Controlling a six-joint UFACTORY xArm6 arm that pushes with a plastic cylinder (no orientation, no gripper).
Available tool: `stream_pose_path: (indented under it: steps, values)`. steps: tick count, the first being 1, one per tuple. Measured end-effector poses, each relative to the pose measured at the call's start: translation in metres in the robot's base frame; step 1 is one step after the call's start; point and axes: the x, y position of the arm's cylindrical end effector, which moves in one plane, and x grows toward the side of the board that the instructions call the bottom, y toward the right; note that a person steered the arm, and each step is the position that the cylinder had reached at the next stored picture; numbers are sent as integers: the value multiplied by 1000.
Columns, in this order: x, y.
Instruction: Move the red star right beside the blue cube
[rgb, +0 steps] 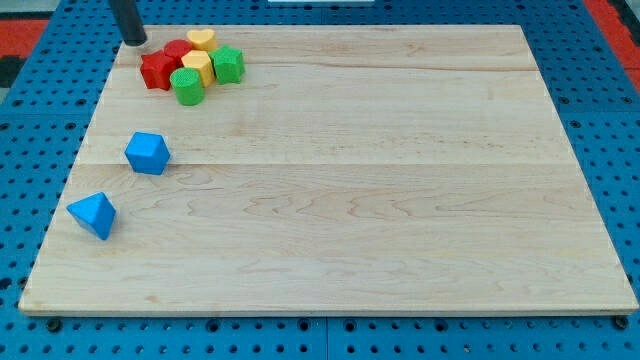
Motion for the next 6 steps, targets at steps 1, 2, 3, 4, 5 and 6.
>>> stream_pose_path:
  steps: [1, 2, 3, 4, 5, 6]
  values:
    - [51, 9]
    - [116, 23]
    - [112, -8]
    - [102, -5]
    - [89, 33]
    - [92, 61]
